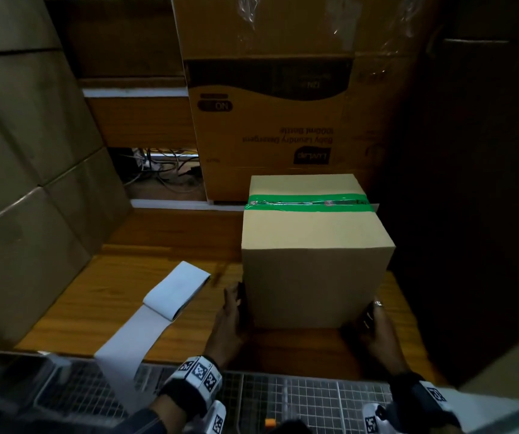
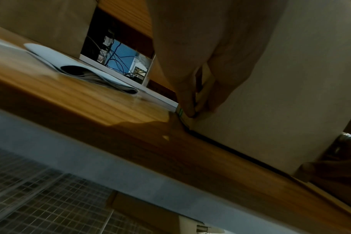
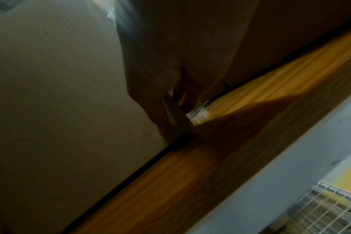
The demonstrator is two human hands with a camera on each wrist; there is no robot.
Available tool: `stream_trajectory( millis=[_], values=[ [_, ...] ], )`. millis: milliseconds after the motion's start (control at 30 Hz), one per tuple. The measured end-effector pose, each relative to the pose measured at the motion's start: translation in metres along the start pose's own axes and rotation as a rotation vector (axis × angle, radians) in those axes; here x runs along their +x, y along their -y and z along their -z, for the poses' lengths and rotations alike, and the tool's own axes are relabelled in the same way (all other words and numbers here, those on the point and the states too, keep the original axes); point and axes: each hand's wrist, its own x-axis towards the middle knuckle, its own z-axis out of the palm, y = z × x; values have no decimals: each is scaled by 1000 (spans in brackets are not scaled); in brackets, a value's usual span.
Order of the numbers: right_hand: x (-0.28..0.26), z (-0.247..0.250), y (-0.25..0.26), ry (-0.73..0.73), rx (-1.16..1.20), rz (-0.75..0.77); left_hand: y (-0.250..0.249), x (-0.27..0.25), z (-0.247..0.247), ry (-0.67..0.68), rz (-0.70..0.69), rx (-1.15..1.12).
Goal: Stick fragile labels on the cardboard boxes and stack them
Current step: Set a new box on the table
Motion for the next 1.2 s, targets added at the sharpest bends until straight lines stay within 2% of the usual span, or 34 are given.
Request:
stream_trajectory(
  millis=[133, 267, 367, 433, 500, 567, 633, 700, 767, 833, 933, 1067, 1200],
  values=[
    [0, -7, -4, -62, 3, 40, 5, 1, 2, 30, 9, 26],
    [-6, -12, -9, -150, -19, -36, 17, -5, 16, 56, 9, 93],
    [-24, -17, -9, -288, -148, -111, 23, -18, 38, -25, -54, 110],
    [-46, -22, -2, -352, -135, -156, 34, -28, 59, -126, -114, 187],
    [-68, -29, 4, -374, -212, -74, 53, -37, 86, -241, -132, 250],
    [-86, -43, 12, -309, -358, 88, 76, -45, 114, -304, -92, 298],
    [-96, -64, 24, -124, -429, 172, 101, -52, 141, -274, -12, 395],
    [-98, -92, 41, 55, -421, 244, 119, -58, 161, -131, 82, 552],
    [-91, -125, 65, 161, -407, 354, 126, -65, 174, 85, 152, 716],
    [-77, -164, 87, 249, -388, 472, 126, -73, 181, 206, 126, 842],
    [-48, -231, 115, 329, -342, 556, 134, -88, 192, 153, 25, 884],
    [-8, -312, 127, 440, -587, 485, 148, -108, 209, 57, -63, 870],
    [4, -368, 138, 554, -713, 426, 162, -126, 228, 6, -129, 867]
  ],
)
